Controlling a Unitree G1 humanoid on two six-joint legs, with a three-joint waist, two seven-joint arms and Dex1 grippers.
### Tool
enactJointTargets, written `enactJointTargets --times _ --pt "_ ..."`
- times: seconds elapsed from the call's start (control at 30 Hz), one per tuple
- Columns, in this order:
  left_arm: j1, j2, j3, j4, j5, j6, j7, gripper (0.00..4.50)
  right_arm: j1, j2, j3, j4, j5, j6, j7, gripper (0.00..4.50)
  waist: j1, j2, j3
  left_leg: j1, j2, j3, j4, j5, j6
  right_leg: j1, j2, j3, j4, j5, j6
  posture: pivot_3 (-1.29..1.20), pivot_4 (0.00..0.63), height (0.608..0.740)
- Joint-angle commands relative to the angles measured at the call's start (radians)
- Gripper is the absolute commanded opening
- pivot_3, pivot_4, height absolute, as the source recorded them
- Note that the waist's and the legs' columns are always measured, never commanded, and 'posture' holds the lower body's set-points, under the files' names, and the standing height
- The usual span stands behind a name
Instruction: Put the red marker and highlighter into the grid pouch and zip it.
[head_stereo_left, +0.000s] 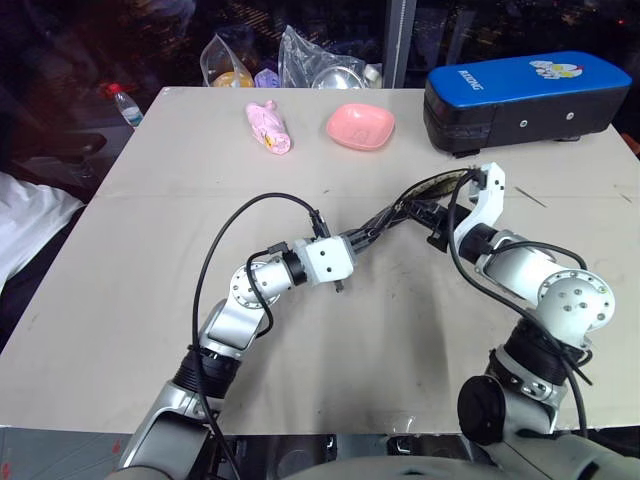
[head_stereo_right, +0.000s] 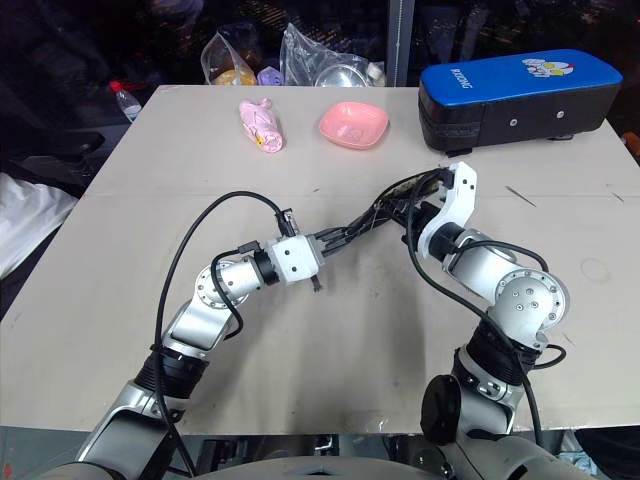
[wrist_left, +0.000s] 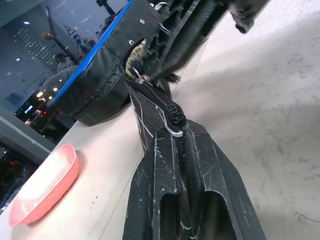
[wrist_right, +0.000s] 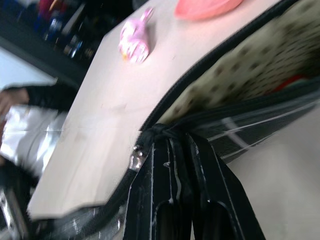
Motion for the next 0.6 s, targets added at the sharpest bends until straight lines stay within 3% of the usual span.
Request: enactJointTargets --times 0.03,0.23,0.6 --pt "0.008 0.003 -0.003 -0.004 0.0 -0.01 -0.004 0.0 -0.04 0.012 -0.045 -0.031 0.04 -0.076 -0.044 0.09 0.0 0.0 0.0 0.0 0.0 0.0 0.0 0.0 0.0 0.0 0.0 0.0 0.0 0.0 0.0 0.0 0.15 0.737" --pt "0.013 0.006 0.0 -0.002 0.002 -0.009 -0.001 0.0 -0.046 -0.012 -0.074 0.007 0.056 -0.152 -0.107 0.09 -0.001 0.0 0.0 0.0 0.0 0.001 -0.001 0.0 0.0 -0.001 0.0 0.001 0.0 0.0 0.0 0.0 0.15 0.737" --pt "0.004 0.042 0.03 0.059 0.031 -0.02 0.026 0.0 -0.026 -0.105 -0.073 0.122 -0.053 -0.408 -0.211 0.09 -0.002 0.0 0.0 -0.001 0.0 0.004 -0.002 0.0 -0.001 -0.004 0.0 0.004 0.001 0.0 0.0 0.0 0.15 0.737"
